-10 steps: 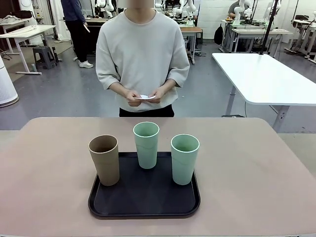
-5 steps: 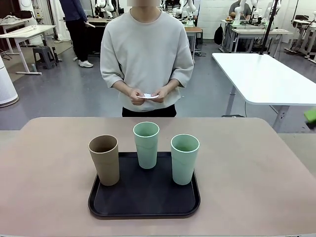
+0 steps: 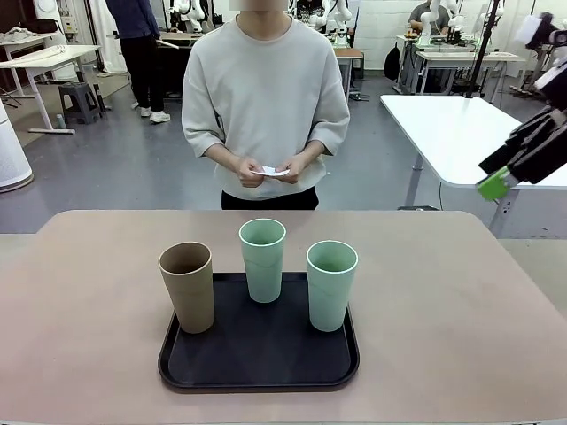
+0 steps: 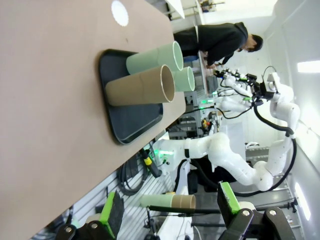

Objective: Place coasters on the table and set cups on them.
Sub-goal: Pick up one Reusable plastic cup and place it on a coaster set by the human.

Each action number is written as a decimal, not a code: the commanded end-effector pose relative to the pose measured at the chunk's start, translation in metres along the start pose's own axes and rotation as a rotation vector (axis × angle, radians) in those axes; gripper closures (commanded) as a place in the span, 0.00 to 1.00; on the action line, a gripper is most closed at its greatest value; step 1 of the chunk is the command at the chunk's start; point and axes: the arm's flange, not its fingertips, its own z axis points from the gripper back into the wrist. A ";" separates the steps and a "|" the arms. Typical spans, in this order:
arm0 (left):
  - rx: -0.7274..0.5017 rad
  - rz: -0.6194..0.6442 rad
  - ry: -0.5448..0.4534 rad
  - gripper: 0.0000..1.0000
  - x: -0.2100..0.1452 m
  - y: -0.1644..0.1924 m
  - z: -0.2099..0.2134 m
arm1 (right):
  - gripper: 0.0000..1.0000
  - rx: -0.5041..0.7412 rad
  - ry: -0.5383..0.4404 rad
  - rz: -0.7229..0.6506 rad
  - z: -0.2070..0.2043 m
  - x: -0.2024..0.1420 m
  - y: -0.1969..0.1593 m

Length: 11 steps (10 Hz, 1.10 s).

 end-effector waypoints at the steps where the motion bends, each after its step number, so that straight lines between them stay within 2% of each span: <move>1: -0.012 0.002 -0.014 0.00 0.000 -0.001 0.002 | 0.00 0.005 0.089 0.116 -0.011 -0.005 0.008; 2: -0.012 0.002 -0.014 0.00 0.000 -0.001 0.002 | 0.00 0.018 0.131 0.140 -0.016 -0.006 0.007; 3: -0.012 0.002 -0.014 0.00 0.000 -0.001 0.002 | 0.00 0.056 0.109 0.119 -0.018 -0.009 0.004; 4: -0.012 0.002 -0.014 0.00 0.000 -0.001 0.002 | 0.00 0.015 0.093 0.100 -0.014 0.004 0.013; 8: -0.012 0.002 -0.014 0.00 0.000 -0.001 0.002 | 0.00 0.025 0.099 0.114 -0.014 0.002 0.013; 9: -0.012 0.002 -0.014 0.00 0.000 -0.001 0.002 | 0.00 0.038 -0.097 0.367 -0.010 -0.010 -0.003; 10: -0.012 0.002 -0.014 0.00 0.000 -0.001 0.002 | 0.00 0.066 -0.235 0.418 -0.024 -0.017 -0.034; 11: -0.012 0.002 -0.014 0.00 0.000 -0.001 0.002 | 0.00 0.059 -0.322 0.428 -0.036 -0.024 -0.065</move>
